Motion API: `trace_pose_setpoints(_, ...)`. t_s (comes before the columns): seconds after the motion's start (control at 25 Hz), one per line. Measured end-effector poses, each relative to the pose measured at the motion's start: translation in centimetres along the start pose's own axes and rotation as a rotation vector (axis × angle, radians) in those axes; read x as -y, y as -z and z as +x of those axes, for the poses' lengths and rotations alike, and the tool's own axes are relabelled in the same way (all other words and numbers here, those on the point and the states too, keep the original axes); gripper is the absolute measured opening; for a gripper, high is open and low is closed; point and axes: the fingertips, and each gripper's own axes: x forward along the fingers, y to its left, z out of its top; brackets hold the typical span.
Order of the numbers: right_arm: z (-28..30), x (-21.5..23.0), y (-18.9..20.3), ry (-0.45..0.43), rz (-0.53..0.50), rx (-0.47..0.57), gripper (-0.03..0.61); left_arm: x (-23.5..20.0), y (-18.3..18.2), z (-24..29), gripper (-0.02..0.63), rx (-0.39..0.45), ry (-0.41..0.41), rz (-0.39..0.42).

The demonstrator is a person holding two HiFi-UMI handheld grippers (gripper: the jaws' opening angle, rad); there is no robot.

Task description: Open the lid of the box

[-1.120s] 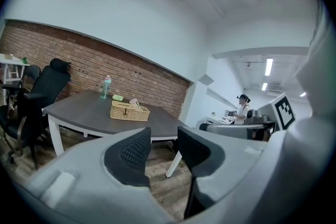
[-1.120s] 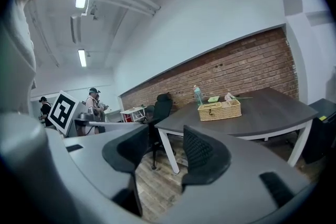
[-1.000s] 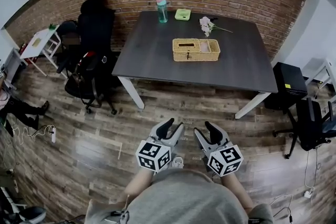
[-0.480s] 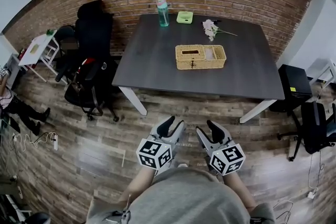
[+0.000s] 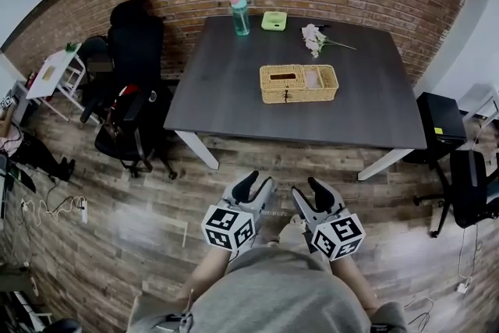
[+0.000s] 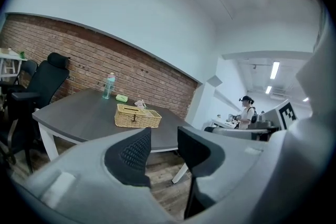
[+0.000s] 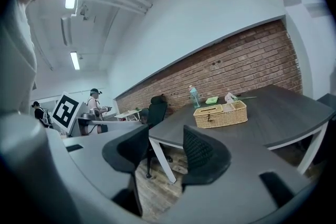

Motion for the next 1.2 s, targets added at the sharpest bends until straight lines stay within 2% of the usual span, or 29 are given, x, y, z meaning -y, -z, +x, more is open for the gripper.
trace_pose_setpoints(0.28,3.0,2.4,-1.1,-0.035,-0.017,0.010,0.206,-1.6,-0.7,2.8,0.155,0.017,-0.037,-0.005)
trace_pose_setpoints(0.84,12.8,10.6,-7.3,-0.109,-0.073,-0.005,0.206,-6.8,-6.9,12.6,0.155,0.078,-0.097,-0.006)
trace_pose_setpoints(1.2,17.3,14.6,-9.5,-0.161,-0.095,-0.038,0.206,-9.6,-8.5,17.0,0.155,0.083,-0.158,-0.036)
